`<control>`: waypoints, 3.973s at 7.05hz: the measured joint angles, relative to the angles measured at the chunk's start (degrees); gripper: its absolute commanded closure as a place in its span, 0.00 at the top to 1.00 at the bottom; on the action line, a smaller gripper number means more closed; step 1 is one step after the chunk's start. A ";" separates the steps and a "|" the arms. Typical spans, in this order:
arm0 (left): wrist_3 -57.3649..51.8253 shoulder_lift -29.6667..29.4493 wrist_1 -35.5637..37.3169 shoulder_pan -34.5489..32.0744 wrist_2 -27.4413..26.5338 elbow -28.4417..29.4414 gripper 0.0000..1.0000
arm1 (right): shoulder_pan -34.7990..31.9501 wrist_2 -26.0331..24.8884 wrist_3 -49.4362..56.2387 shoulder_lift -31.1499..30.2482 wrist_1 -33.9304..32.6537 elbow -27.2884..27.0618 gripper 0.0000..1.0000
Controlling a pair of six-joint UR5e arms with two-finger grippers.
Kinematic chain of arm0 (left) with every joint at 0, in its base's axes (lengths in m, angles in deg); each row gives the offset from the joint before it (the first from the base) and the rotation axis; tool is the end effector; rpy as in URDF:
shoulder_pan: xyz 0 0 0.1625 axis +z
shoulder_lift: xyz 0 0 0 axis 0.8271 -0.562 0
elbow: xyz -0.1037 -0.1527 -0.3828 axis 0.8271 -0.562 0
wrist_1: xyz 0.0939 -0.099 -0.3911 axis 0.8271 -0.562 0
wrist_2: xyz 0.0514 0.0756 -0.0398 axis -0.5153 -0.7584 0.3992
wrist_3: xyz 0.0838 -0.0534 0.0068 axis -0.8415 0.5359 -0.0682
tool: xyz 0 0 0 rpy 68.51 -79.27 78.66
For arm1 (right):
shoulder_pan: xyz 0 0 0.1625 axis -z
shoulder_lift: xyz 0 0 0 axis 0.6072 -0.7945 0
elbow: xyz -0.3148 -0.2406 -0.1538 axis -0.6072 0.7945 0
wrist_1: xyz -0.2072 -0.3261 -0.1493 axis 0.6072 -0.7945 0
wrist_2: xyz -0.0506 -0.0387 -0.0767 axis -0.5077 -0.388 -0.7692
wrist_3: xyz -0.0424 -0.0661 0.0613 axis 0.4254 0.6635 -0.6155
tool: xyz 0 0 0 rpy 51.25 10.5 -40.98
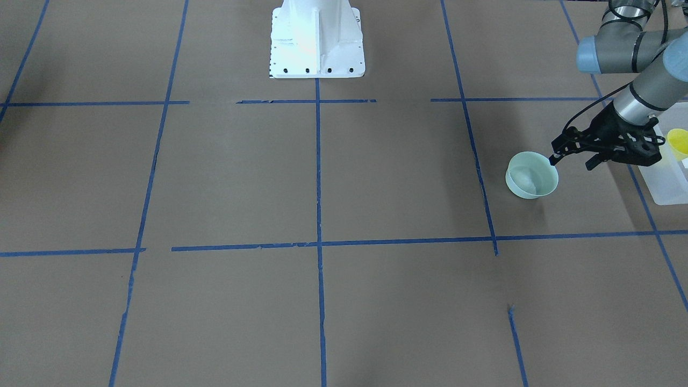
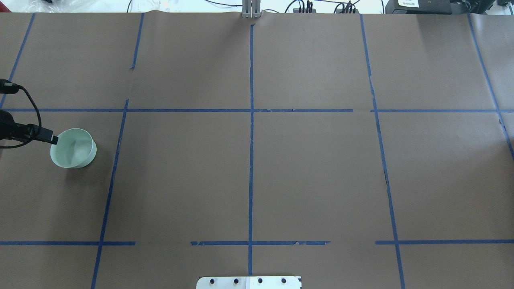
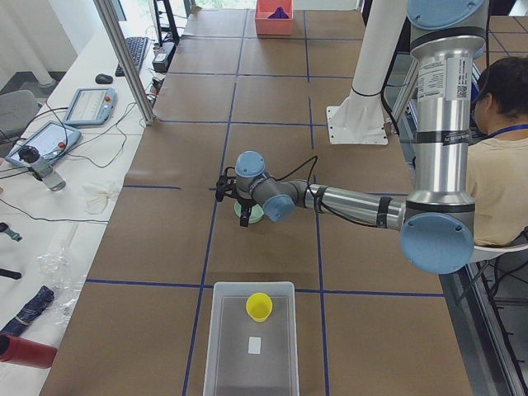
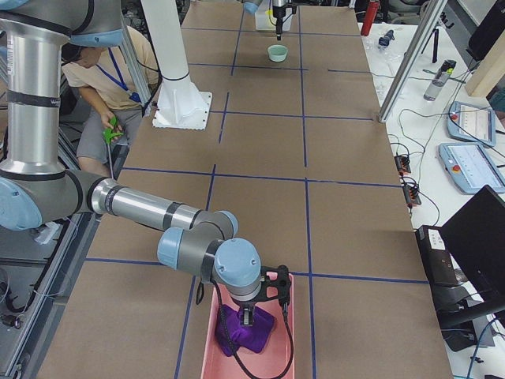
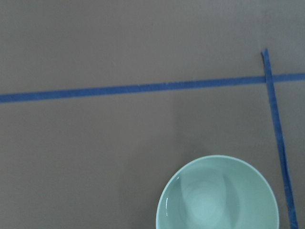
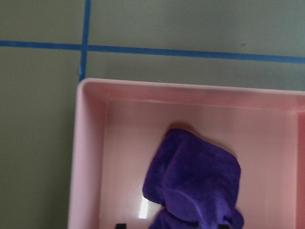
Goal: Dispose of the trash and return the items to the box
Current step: 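Lower the left gripper to the pale green bowl rim and grasp it, then lift the pale green bowl with the left gripper into the clear bin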
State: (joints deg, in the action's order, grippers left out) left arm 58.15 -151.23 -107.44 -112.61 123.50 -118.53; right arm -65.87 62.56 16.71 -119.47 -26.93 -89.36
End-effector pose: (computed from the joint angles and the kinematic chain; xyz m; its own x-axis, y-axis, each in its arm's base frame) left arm 0.2108 -0.4544 0.5541 0.6066 0.1016 -0.7885 0.0151 0.9901 0.1392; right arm 0.1549 -0.3936 0.7151 0.6833 -0.0613 0.7276 -0.0236 0.9941 0.1059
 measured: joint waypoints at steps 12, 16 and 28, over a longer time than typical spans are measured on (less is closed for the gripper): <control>0.71 -3.11 -0.64 4.98 -1.83 6.39 0.16 | 5.00 3.92 -5.56 0.96 0.01 -2.81 1.00; 0.62 -2.62 -0.69 5.05 -2.95 5.05 0.00 | 5.00 4.07 -5.53 0.97 -0.01 -2.93 1.00; -72.99 -2.53 5.66 -43.50 -4.65 30.09 0.00 | 12.35 4.56 -14.99 1.23 0.15 -8.16 1.00</control>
State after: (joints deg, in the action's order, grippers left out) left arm -14.84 -153.76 -101.77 -156.11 118.86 -88.44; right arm -53.53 67.12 1.72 -118.24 -26.78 -97.53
